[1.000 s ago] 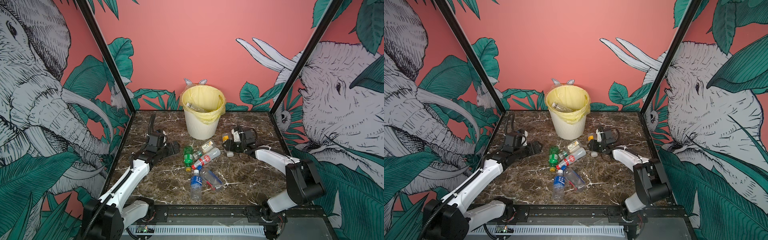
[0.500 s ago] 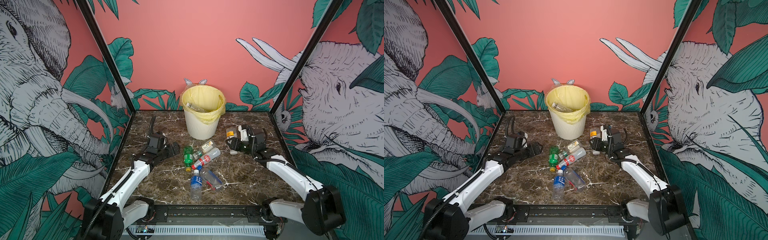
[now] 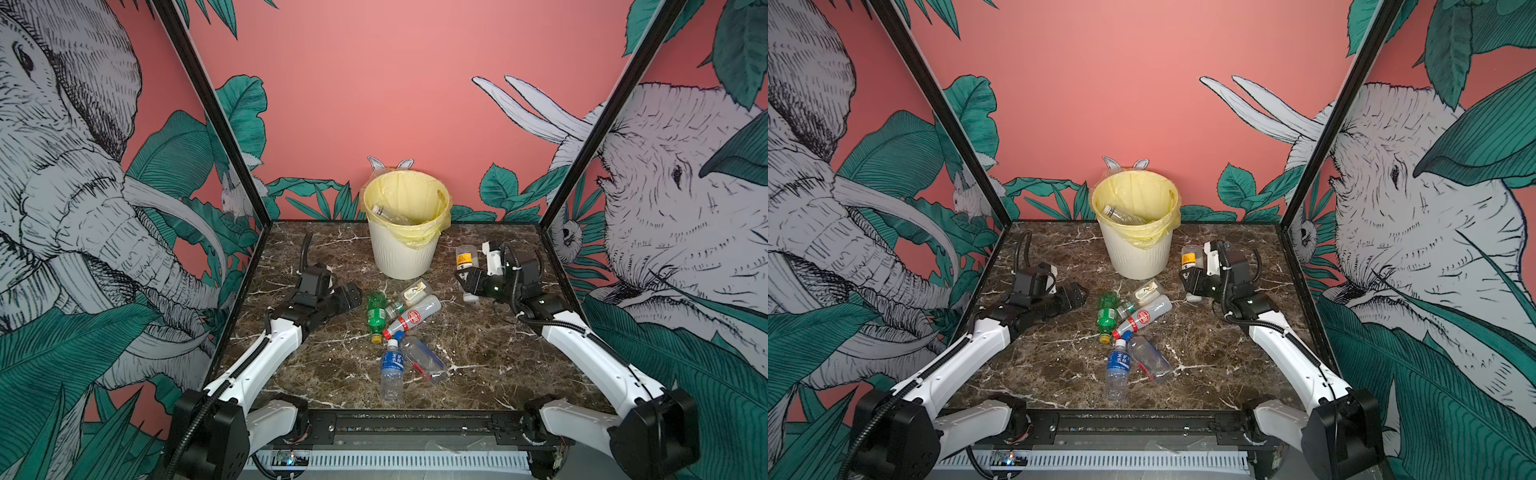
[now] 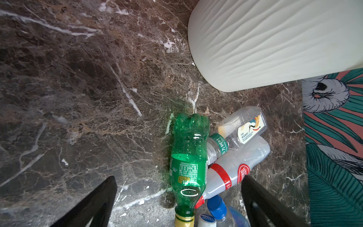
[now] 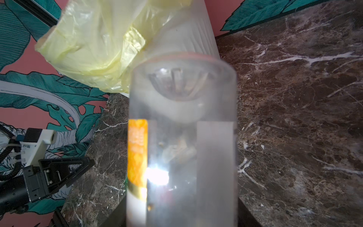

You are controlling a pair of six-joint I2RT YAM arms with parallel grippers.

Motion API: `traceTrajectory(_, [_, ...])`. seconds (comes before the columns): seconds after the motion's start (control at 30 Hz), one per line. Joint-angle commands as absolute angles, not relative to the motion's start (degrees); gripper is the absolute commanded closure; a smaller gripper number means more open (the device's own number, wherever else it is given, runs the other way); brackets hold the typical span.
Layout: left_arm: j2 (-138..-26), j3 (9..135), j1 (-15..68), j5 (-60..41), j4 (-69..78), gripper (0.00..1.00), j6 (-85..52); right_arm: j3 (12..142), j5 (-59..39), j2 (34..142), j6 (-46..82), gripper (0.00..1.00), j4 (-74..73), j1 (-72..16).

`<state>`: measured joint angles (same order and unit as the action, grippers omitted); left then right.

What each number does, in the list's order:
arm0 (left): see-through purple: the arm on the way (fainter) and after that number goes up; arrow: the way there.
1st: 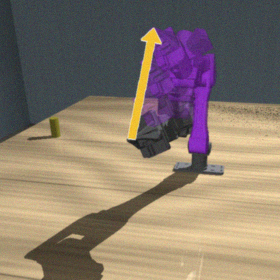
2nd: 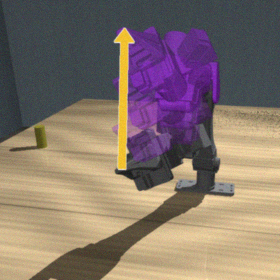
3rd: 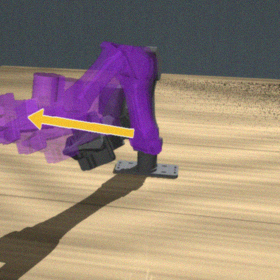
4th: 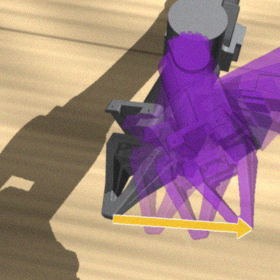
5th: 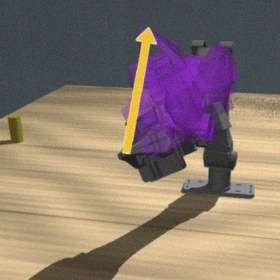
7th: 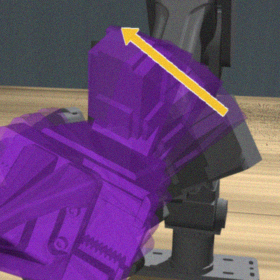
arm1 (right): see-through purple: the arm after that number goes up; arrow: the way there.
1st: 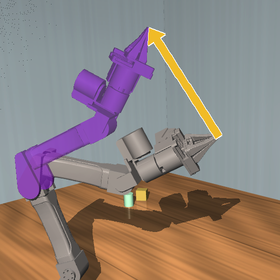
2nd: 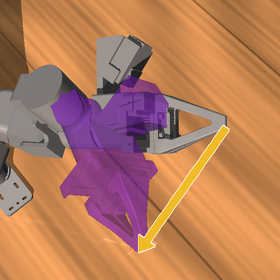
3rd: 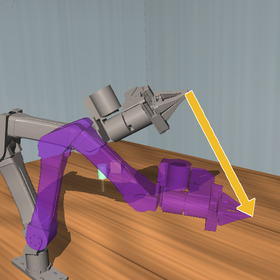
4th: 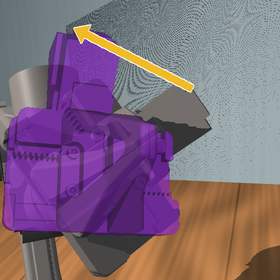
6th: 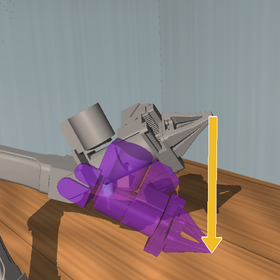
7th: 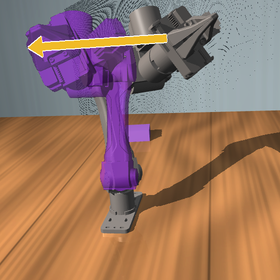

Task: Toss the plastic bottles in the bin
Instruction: 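Carry the orange-label bottle with the right gripper up toward the bin, then open the right gripper over the bin to drop the bottle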

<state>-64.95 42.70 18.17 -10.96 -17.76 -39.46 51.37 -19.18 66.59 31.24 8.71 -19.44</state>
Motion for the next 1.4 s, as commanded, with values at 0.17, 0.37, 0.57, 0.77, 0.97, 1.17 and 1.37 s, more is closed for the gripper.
traceTrajectory(0.17, [-65.5,41.0,17.9,-12.3,-15.2,0.01,-41.3,58.4,-21.1,65.4,30.8,0.59,7.4,-19.3])
traceTrajectory(0.37, [-66.5,40.9,17.8,-12.9,-14.5,0.01,-41.9,61.7,-20.9,66.4,30.8,0.58,7.1,-19.3])
traceTrajectory(0.57, [-66.6,41.0,17.9,-12.7,-14.9,0.01,-41.4,59.6,-19.4,64.8,29.5,0.58,5.5,-19.2])
traceTrajectory(0.77, [-66.2,39.7,17.8,-12.0,-14.8,0.01,-41.2,54.0,-19.3,60.5,28.2,0.57,4.6,-19.2])
traceTrajectory(0.97, [-67.8,39.6,17.9,-12.3,-14.3,0.01,-40.3,51.9,-20.0,57.3,27.8,0.57,4.2,-19.3])
traceTrajectory(1.17, [-69.4,40.2,17.8,-13.3,-13.9,0.01,-40.7,59.5,-18.8,61.7,24.4,0.56,6.1,-21.0])
traceTrajectory(1.37, [-68.8,39.4,17.8,-14.8,-13.7,0.01,-41.1,79.5,-14.6,75.7,21.3,0.58,8.2,-25.2])
